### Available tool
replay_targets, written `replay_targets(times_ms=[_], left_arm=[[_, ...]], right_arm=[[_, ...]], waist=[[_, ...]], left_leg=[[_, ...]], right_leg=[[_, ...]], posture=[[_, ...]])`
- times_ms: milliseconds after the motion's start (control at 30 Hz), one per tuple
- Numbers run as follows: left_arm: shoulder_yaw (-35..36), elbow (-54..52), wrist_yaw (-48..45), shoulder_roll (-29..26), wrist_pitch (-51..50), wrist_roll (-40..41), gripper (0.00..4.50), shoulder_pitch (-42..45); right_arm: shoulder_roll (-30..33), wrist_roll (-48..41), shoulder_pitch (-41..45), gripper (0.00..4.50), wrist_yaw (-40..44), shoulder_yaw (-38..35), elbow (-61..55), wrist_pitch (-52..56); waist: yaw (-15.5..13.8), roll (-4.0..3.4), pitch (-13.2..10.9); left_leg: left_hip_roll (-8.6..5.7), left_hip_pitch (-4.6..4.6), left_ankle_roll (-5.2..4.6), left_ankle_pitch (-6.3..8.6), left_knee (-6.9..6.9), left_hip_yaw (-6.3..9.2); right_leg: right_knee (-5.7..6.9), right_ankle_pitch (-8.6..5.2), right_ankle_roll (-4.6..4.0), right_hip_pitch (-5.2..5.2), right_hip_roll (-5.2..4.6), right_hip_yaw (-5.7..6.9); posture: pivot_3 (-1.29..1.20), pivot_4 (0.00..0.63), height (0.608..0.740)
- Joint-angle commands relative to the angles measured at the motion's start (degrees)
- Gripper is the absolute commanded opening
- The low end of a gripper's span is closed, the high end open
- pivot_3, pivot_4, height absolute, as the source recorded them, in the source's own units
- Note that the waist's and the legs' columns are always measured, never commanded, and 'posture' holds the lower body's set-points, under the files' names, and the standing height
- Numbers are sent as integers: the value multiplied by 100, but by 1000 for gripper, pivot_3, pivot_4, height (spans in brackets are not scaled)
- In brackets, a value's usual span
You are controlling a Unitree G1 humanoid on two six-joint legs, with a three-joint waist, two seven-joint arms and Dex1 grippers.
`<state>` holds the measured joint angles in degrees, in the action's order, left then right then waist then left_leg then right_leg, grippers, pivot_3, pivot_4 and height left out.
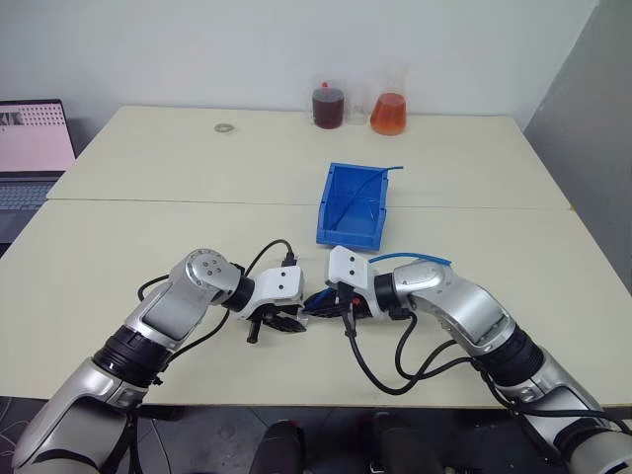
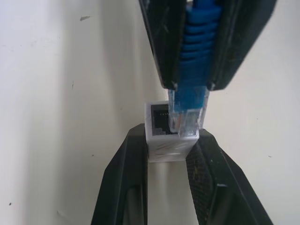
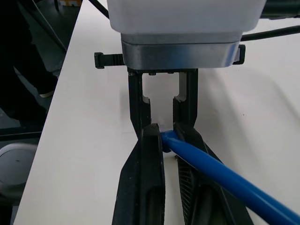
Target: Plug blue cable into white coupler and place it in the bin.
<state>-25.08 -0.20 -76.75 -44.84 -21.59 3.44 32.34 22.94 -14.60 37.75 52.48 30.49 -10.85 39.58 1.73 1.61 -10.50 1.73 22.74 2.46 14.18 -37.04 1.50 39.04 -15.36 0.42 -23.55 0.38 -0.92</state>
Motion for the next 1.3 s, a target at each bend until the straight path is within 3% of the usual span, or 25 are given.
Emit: replay_targets(times_ms=[33,567,1300], left_arm=[[-3,24,-12,8,52,-101,802,-52],[13,214,68,114,127,-208,802,-29],[28,365,72,231,218,-256,802,-111]], right_arm=[[10,76,97,98,39,-85,51,26],[7,315,373,92,316,302,119,242],[-634,829,659,89,582,1116,743,353]], waist=[[0,0,0],[-4,-3,3],[8,-20,64]], left_leg=[[0,0,0,0,0,0],[-1,-6,0,0,-2,1],[2,-62,-1,-1,6,-6]], right_leg=[[0,0,0,0,0,0],[3,0,0,6,0,1],[10,1,-1,39,3,-3]], posture=[[0,150,740],[0,150,740],[0,150,740]])
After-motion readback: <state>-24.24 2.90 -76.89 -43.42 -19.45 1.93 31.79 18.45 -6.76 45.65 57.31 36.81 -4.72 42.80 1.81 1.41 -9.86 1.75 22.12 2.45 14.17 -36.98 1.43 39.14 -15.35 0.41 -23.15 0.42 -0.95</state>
